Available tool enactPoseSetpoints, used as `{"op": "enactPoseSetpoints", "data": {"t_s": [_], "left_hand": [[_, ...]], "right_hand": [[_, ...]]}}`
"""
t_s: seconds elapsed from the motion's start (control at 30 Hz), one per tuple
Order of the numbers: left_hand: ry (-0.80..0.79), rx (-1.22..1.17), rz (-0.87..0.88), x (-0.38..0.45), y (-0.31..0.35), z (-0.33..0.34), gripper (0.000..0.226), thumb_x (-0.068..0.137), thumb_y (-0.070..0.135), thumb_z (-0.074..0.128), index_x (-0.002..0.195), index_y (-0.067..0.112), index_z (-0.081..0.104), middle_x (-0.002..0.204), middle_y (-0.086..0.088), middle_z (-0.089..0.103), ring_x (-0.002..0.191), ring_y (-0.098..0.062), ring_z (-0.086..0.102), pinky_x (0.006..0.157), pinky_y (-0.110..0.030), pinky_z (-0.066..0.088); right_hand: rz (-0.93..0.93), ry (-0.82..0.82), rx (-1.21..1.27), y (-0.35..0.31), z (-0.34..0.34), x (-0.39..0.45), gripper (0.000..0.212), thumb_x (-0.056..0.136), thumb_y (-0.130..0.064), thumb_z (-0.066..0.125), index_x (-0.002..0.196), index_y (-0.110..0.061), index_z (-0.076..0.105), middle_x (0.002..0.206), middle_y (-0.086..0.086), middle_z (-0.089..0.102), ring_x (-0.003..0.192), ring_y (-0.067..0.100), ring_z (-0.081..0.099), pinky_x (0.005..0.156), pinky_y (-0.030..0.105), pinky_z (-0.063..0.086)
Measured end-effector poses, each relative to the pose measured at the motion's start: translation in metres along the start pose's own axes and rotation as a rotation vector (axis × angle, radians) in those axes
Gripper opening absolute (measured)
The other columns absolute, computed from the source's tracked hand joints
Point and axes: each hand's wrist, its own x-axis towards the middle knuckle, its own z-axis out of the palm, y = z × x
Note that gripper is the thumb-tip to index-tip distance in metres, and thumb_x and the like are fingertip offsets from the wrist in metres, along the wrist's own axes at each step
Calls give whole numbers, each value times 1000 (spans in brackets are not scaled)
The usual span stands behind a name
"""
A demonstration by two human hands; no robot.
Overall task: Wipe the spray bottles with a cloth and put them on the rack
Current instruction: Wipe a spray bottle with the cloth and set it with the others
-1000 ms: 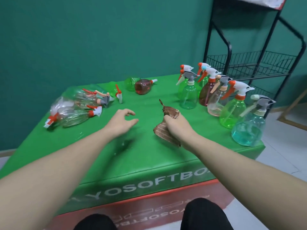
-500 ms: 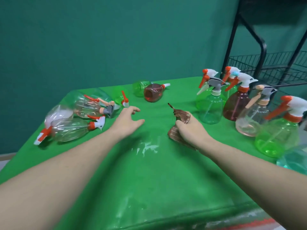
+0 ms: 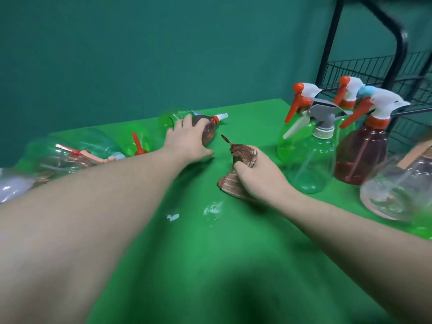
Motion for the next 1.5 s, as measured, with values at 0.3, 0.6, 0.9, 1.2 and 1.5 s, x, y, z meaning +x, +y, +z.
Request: {"op": "enactPoseSetpoints", "data": {"t_s": [0.3, 0.6, 0.9, 1.2, 1.5], "left_hand": [[91, 81, -28, 23, 5, 9, 60, 91, 35, 73, 143, 33, 44, 131, -16, 44, 116, -43, 51, 95, -48, 44], [30, -54, -71, -27, -2, -3, 88, 78, 33, 87, 151, 28, 38, 140, -14, 37, 121, -43, 43, 94, -51, 48], [-65, 128, -88, -122, -17, -23, 88, 75, 45, 87, 143, 28, 34, 137, -13, 34, 126, -38, 41, 88, -47, 42], [-100, 162, -31, -110, 1, -40, 99, 78, 71, 70, 154, 29, 24, 147, -11, 43, 126, -38, 52, 93, -49, 48], [-202, 181, -115, -102, 18, -31, 62, 85, 52, 73, 130, 14, 51, 108, -5, 44, 95, -31, 53, 70, -41, 37]], "right_hand": [[-15, 20, -12, 15, -9, 3, 12, 96, -17, 51, 106, -18, 58, 85, -4, 59, 71, 9, 50, 54, 6, 33], [11, 11, 4, 8, -16, -24, 18, 97, -17, 50, 114, -20, 55, 85, -5, 59, 68, 3, 50, 50, 7, 35], [34, -23, -1, 3, -19, -50, 8, 98, -19, 49, 101, -20, 56, 73, -8, 53, 62, 6, 47, 45, 9, 32], [60, -21, 26, -1, -22, -62, 7, 98, -19, 49, 96, -23, 53, 78, -9, 55, 65, 3, 48, 47, 6, 33], [125, -47, 44, 5, -24, -70, 5, 99, -25, 47, 102, -24, 51, 80, -9, 55, 72, 9, 51, 60, 25, 35]]}}
